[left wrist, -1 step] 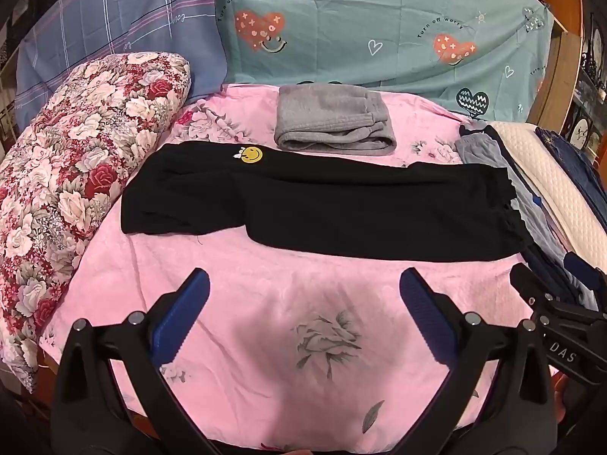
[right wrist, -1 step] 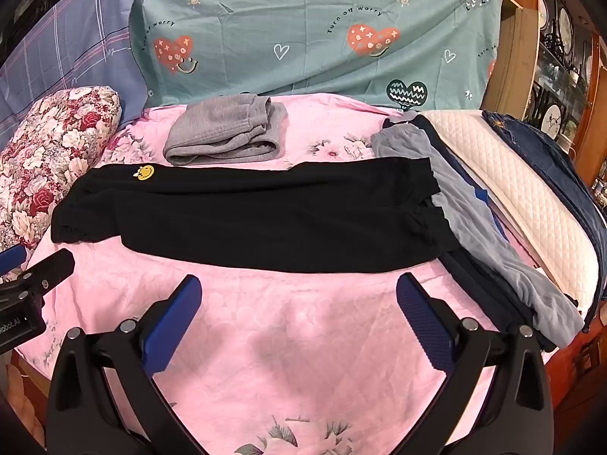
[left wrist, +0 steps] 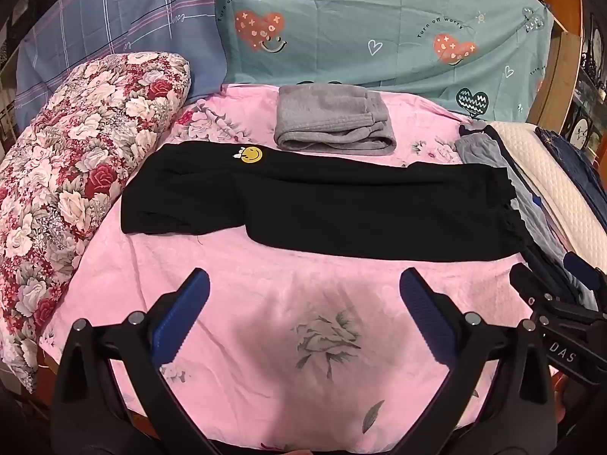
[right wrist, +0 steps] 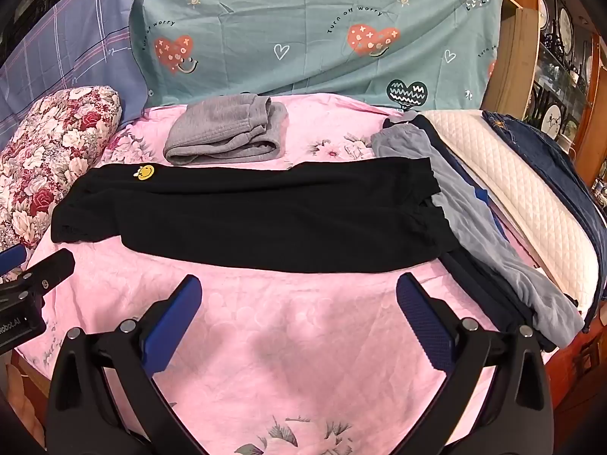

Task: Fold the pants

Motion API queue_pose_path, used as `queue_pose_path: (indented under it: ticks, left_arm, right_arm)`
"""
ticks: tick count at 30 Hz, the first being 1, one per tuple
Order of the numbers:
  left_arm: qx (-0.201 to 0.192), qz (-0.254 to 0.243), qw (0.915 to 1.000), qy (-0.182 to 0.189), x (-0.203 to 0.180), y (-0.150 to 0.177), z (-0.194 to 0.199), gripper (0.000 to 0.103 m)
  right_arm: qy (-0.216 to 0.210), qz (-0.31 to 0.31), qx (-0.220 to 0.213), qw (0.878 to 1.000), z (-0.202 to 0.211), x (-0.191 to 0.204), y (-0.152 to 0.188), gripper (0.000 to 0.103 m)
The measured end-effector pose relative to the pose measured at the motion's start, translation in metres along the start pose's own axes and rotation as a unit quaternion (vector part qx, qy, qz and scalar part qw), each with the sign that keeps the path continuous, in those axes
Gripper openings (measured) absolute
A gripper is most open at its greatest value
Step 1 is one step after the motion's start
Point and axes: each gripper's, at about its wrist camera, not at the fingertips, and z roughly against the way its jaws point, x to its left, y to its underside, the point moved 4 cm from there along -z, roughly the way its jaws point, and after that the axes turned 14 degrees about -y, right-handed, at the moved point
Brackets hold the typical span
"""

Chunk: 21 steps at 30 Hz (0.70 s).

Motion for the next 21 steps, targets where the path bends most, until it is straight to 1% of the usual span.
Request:
queue_pose_path:
  ticks: [21]
  left_arm:
    - [0.0,-0.001,1.0,-0.001,-0.0001,0.0,0.0,0.101]
  right_arm:
    - [-0.001,-0.001,0.001,1.0,0.001,0.0017,0.0006,0.102]
